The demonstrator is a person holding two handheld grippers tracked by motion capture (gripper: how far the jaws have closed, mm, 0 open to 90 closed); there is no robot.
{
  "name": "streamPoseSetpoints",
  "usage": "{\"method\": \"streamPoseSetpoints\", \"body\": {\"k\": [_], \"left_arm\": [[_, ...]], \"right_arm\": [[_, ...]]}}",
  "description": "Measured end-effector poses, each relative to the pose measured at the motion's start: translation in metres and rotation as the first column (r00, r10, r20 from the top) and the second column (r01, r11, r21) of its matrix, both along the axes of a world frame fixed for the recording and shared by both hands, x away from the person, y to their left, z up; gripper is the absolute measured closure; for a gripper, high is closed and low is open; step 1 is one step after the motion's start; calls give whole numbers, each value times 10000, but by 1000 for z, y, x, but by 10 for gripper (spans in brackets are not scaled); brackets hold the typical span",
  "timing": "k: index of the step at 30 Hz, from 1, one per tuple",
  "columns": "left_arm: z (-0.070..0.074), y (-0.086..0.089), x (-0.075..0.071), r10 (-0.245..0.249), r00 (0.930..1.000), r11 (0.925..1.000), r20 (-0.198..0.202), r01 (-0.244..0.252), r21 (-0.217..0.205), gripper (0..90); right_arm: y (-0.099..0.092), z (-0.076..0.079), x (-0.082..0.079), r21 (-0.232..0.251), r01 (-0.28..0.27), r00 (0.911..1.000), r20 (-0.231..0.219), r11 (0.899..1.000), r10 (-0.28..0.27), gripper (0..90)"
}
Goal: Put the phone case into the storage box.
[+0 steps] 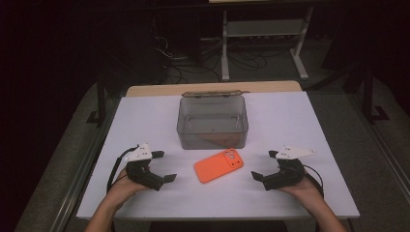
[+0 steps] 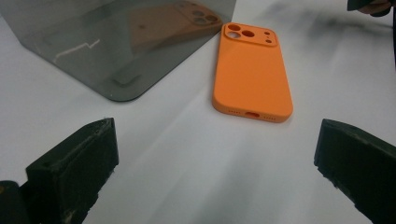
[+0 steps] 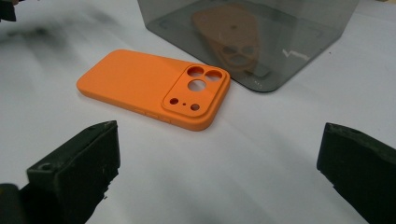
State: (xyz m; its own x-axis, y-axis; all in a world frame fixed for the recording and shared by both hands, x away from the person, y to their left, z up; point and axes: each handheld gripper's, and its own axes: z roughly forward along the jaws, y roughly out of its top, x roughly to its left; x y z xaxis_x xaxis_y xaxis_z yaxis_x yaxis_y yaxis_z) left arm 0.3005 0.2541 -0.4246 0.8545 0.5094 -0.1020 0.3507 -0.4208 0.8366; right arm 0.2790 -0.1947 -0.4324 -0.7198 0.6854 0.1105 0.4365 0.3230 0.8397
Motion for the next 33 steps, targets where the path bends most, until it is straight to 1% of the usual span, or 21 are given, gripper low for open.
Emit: {"method": "streamPoseSetpoints", "body": {"k": [4,7,11,14,20,21,30,33], "left_arm": [[1,-2,1,10,10000,10000,2,-10,-69,0],[1,-4,2,-35,10000,10000,-23,35,-70,0],[2,-7,3,-112,9999,9999,-25,111,-61,0],[4,-8,3,-164,9999,9998,4,164,-146,0],[8,-11,3,-249,9996,9995,127,252,-200,0],[8,-12,4,-229,9997,9993,115,233,-283,0],[9,-17,7,-277,9994,9991,221,284,-316,0],[9,-18,8,-279,9995,9989,168,285,-359,0]], "right_arm": [[1,0,1,8,-39,10000,-25,10000,39,0],[2,-1,0,-101,-113,9999,-7,9999,113,0],[2,0,1,-31,-49,10000,47,10000,49,0],[4,0,1,-133,-85,9999,60,9999,86,0],[6,1,-1,-165,-127,9999,114,9998,129,0],[6,1,-1,-182,-127,9999,116,9998,129,0],[5,0,0,-186,-85,9999,55,9998,86,0],[5,0,0,-187,-77,10000,62,9998,78,0]]}}
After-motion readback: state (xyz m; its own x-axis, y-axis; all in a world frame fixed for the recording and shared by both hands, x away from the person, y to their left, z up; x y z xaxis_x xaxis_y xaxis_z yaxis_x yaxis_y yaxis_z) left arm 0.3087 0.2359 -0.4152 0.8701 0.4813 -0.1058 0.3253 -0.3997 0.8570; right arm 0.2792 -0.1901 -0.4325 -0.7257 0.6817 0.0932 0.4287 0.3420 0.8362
